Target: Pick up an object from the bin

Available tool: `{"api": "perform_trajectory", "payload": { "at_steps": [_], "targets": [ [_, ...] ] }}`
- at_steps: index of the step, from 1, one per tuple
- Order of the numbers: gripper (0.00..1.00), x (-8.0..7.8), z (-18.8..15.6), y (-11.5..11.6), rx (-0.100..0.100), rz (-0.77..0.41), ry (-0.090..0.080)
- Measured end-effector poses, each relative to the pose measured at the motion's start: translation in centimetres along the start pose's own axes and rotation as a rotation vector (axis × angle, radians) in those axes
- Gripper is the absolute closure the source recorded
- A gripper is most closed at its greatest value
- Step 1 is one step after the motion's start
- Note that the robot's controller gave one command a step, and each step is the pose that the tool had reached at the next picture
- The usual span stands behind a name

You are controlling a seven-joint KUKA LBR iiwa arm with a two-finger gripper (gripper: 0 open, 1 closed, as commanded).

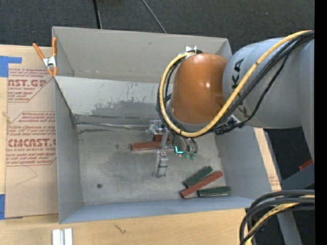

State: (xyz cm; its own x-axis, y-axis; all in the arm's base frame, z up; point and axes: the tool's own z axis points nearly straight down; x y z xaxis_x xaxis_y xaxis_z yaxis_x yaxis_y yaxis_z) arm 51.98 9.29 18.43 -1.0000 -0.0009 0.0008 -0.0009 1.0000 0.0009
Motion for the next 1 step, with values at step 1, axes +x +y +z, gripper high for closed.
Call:
{"api": "perform_trajectory", "payload": {
  "at_steps": [1],
  "targets": [
    [0.0,-0.05,-0.05,-0.04,0.0,0.001,-0.002]
  ]
}}
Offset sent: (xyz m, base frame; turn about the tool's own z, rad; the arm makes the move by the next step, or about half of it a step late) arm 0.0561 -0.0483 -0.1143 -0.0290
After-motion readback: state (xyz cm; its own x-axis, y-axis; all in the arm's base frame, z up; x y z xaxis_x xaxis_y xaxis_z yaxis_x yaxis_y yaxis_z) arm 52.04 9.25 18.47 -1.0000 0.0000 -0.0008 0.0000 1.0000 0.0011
